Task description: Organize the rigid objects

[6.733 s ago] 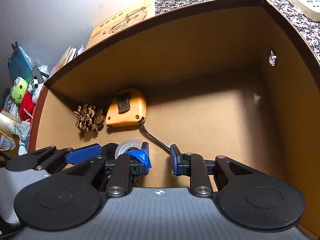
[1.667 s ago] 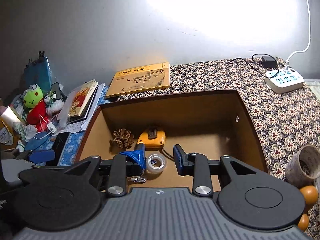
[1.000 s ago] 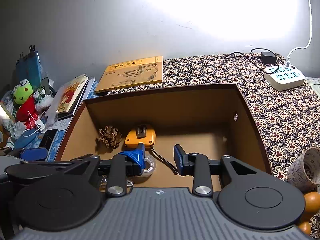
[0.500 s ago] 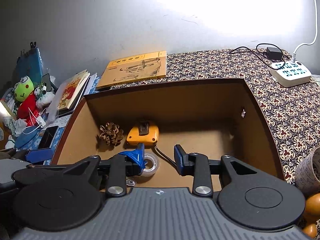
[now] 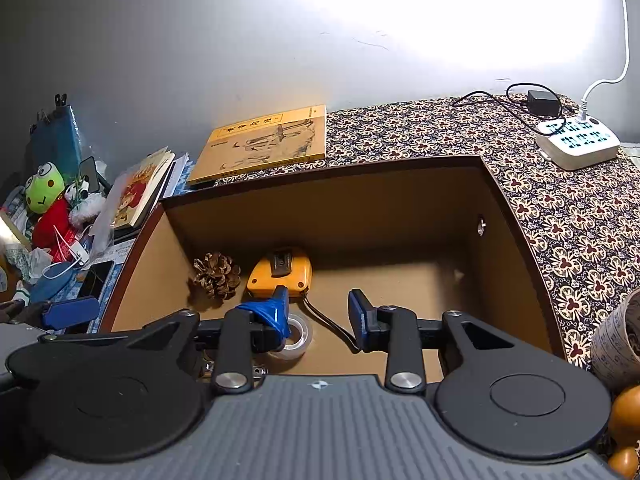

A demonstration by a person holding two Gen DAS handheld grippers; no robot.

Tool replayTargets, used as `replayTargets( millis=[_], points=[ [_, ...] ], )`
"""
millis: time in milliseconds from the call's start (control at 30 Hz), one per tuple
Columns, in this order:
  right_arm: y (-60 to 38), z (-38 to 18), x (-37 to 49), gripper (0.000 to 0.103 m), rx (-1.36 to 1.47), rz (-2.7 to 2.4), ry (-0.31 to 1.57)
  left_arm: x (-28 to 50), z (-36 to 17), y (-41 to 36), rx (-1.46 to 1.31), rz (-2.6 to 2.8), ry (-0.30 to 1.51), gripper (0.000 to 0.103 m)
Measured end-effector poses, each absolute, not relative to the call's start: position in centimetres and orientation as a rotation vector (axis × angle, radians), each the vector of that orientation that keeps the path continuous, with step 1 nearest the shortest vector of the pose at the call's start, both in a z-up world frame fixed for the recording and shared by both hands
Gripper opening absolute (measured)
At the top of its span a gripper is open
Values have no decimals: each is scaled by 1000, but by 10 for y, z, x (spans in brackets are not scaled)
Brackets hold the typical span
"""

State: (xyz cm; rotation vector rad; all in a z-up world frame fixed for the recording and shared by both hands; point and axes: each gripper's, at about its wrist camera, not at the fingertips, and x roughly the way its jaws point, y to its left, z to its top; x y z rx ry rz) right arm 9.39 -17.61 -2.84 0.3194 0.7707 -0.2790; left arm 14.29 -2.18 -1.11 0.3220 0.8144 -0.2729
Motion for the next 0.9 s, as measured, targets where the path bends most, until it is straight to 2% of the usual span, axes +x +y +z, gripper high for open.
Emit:
replayTargets(
  millis=[300, 900],
  points=[
    [-185, -28, 92, 16, 339, -299, 758, 137, -5, -28, 329, -290, 783, 85],
    [-184, -23, 86, 16, 349, -267, 741, 133, -10, -29, 310, -329, 828, 85]
  ],
)
